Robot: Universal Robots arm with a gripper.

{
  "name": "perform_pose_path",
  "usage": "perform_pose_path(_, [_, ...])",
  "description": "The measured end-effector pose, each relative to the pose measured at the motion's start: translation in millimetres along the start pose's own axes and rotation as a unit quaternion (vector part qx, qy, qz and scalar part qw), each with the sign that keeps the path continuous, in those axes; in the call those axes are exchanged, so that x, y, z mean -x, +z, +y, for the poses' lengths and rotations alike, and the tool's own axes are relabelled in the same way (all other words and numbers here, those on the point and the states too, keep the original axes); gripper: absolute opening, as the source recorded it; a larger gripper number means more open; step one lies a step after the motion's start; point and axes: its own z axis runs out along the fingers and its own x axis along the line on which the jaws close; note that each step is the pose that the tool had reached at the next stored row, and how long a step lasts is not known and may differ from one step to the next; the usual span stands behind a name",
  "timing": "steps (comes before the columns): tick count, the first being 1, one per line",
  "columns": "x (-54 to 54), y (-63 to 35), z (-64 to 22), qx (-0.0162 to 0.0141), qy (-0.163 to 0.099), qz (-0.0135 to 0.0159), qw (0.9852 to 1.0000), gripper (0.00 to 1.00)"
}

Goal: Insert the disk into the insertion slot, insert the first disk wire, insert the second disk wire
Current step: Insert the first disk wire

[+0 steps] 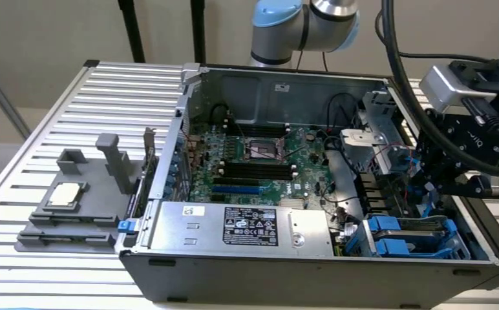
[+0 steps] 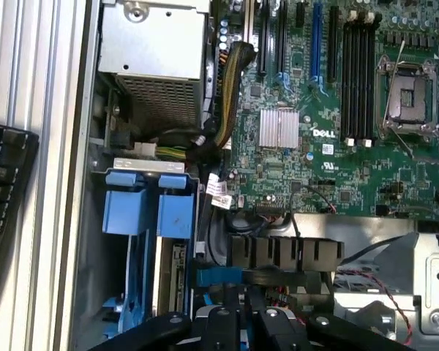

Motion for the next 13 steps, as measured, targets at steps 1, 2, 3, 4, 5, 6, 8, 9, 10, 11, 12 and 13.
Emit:
perform_pose_path(1, [-0.4,0.2,3.8,-0.0005,0.0,0.0,1.0,0.18])
perform_pose_path(2, [-1.3,0.2,6.1,-0.0008,0.0,0.0,1.0,0.18])
perform_pose_path(3, [-2.4,0.0,7.3,-0.001,0.0,0.0,1.0,0.18])
perform_pose_path(4, [-4.3,-0.5,7.6,-0.001,0.0,0.0001,1.0,0.18])
perform_pose_path(5, [-6.9,-1.0,7.6,-0.001,0.0,0.0,1.0,0.18])
perform_pose_path(6, [-10.1,-1.3,7.8,-0.001,0.0,0.0,1.0,0.18])
perform_pose_path(8, [-17.2,-1.9,7.8,-0.0009,0.0,0.0,1.0,0.18])
perform_pose_path(9, [-20.7,-2.2,7.3,-0.0008,0.0,0.0,1.0,0.18])
perform_pose_path(10, [-24.0,-2.5,6.4,-0.0007,0.0,0.0,1.0,0.18])
perform_pose_path(11, [-27.0,-2.8,5.1,-0.0005,0.0,0.0,1.0,0.18])
perform_pose_path(12, [-29.6,-3.1,3.1,-0.0003,0.0,0.0,1.0,0.18])
perform_pose_path(13, [-31.5,-3.4,0.6,-0.0002,0.0,0.0,1.0,0.18])
